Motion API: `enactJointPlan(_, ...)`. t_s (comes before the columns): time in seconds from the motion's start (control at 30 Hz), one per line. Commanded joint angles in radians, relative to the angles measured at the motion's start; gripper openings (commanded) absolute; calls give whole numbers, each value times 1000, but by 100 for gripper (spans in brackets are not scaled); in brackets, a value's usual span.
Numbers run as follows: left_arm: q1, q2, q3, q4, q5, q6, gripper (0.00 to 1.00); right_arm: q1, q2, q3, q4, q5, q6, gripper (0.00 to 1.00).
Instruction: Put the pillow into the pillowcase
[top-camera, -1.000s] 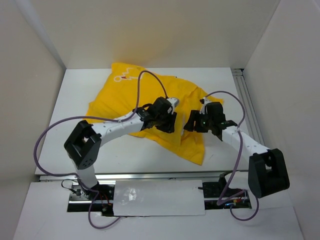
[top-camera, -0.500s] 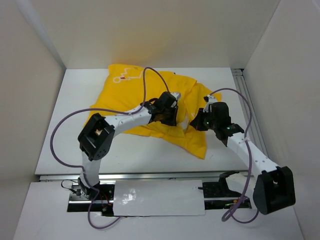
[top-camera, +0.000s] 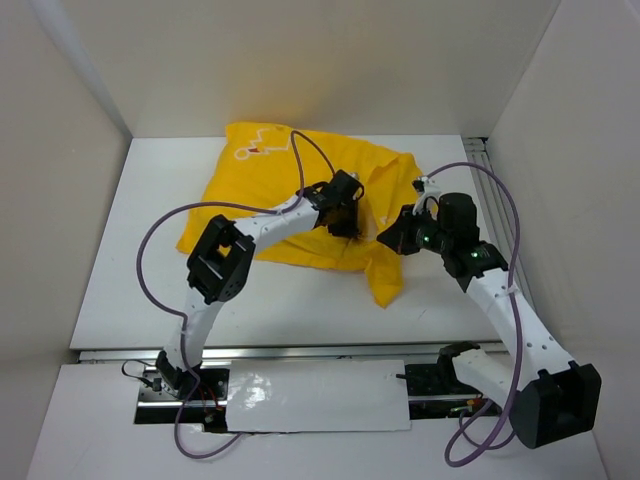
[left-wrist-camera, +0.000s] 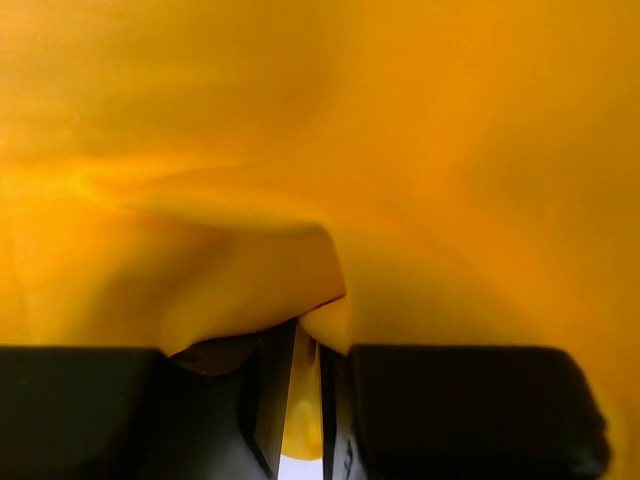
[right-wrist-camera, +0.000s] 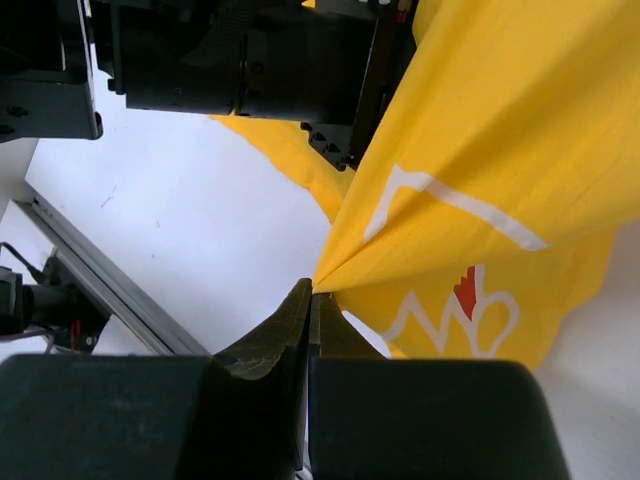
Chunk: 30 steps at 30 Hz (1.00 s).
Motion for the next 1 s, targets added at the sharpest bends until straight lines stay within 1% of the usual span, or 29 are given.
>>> enactJointPlan(0.0,44,-16,-52,83,-99,-1,28,4,-30,58,26,-108,39,0)
enactJointPlan(0.03,44,-51,-113,99,-84,8,30,4,-19,49,41,-76,49,0)
enactJointPlan(0.07,44,-137,-147,115,-75,28,31,4,-5,49,52,-41,63,0)
enactJointPlan(0.1,44,-186,-181,126,-62,39,35,4,25,49,52,2,63,0)
enactJointPlan(0.13,44,-293,-242,126,-71,59,40,4,44,68,38,106,79,6)
enactJointPlan(0.17,44,-294,-273,126,-85,68,46,-5,65,81,25,142,79,23)
enactJointPlan(0.2,35,-406,-301,126,-96,77,57,-5,84,98,9,173,63,65)
enactJointPlan(0.23,35,-464,-327,126,-108,77,76,-5,116,114,-32,206,63,77)
enactJointPlan(0.27,35,-519,-374,117,-145,92,84,-5,125,140,-44,245,45,80)
enactJointPlan(0.3,35,-620,-396,117,-169,106,91,-5,125,141,-54,260,45,82)
enactJointPlan(0.33,44,-666,-411,99,-194,106,100,-5,125,153,-63,280,34,82)
enactJointPlan(0.37,44,-705,-433,83,-234,106,100,-5,125,153,-63,320,34,82)
enactJointPlan(0.43,75,-759,-433,15,-274,106,100,-5,125,165,-63,345,34,82)
enactJointPlan(0.47,111,-791,-444,-4,-289,93,100,-5,136,165,-63,332,22,77)
enactJointPlan(0.5,135,-791,-444,-28,-302,93,100,-5,136,176,-46,319,22,72)
enactJointPlan(0.53,164,-800,-454,-41,-302,80,100,4,153,176,-34,300,22,64)
enactJointPlan(0.57,217,-800,-455,-50,-288,80,100,4,185,190,-14,258,11,61)
enactJointPlan(0.6,265,-787,-464,-59,-262,80,100,17,225,211,-14,244,11,61)
enactJointPlan(0.63,265,-786,-464,-59,-262,80,100,33,225,220,3,234,11,61)
enactJointPlan(0.7,323,-776,-499,-70,-262,80,100,49,295,242,38,216,2,61)
enactJointPlan(0.83,428,-776,-562,-70,-207,62,100,76,407,283,77,145,20,61)
enactJointPlan(0.9,483,-786,-606,-59,-181,62,100,77,461,293,87,122,20,69)
enactJointPlan(0.97,527,-799,-638,-27,-139,62,100,87,513,293,98,122,20,74)
